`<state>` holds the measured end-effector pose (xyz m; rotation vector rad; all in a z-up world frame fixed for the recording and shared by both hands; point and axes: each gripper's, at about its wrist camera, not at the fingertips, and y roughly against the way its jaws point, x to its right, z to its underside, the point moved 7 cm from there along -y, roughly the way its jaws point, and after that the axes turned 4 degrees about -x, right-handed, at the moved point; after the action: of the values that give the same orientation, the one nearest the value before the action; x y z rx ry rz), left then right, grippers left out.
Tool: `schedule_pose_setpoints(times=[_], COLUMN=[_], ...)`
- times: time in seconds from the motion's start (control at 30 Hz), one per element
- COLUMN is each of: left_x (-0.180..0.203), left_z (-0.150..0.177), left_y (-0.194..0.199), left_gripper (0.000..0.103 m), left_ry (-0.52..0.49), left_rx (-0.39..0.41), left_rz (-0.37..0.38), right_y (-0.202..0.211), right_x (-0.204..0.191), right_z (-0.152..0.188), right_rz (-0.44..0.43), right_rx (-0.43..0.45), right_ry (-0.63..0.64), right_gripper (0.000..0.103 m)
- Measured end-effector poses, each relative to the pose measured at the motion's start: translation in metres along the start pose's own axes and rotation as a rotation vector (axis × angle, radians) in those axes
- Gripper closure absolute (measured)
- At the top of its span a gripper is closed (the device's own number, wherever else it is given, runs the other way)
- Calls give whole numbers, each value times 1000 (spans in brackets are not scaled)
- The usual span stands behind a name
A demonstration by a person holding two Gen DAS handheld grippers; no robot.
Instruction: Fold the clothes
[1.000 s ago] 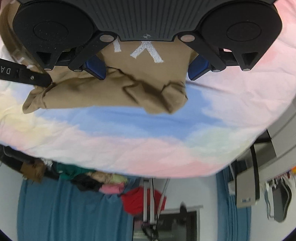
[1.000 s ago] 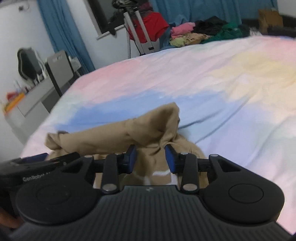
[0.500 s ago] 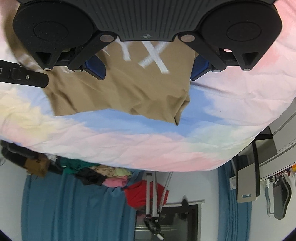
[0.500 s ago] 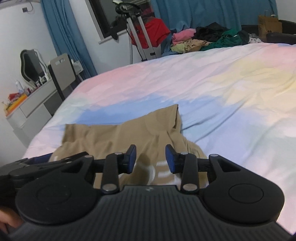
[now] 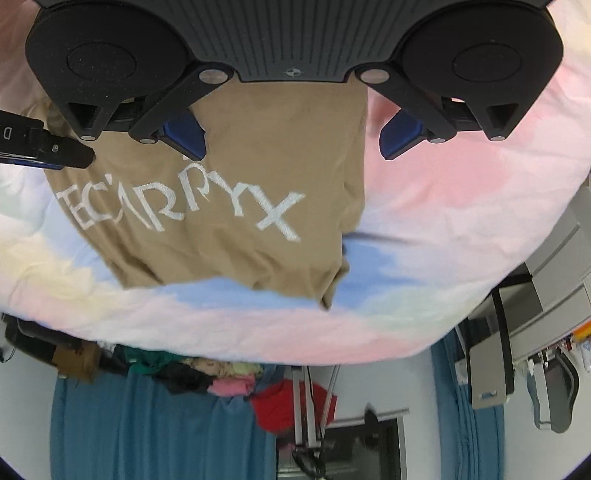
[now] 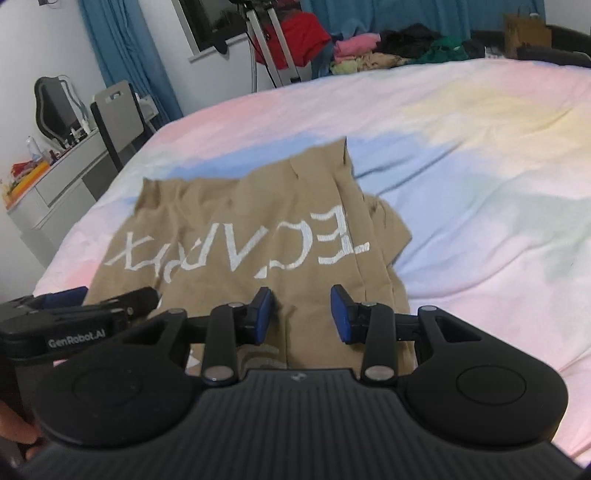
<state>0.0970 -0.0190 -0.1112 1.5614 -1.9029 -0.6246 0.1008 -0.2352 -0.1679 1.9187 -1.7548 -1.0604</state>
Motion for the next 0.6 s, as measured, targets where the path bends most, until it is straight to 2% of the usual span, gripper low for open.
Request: schedule_pose_setpoints(times=[0.23, 0.6], left_x=[-10, -35], left_z=[18, 50], left_y=[1, -13], left_gripper=[3, 2], left_ry=[93, 468], left_rx=[-94, -249], left_rz=[29, 232], right_y=[3, 3], right_x=[0, 0], right_z=[3, 3], right_rz=[7, 6], right_rx=[6, 7], right_ry=[1, -8], right_gripper=[65, 65])
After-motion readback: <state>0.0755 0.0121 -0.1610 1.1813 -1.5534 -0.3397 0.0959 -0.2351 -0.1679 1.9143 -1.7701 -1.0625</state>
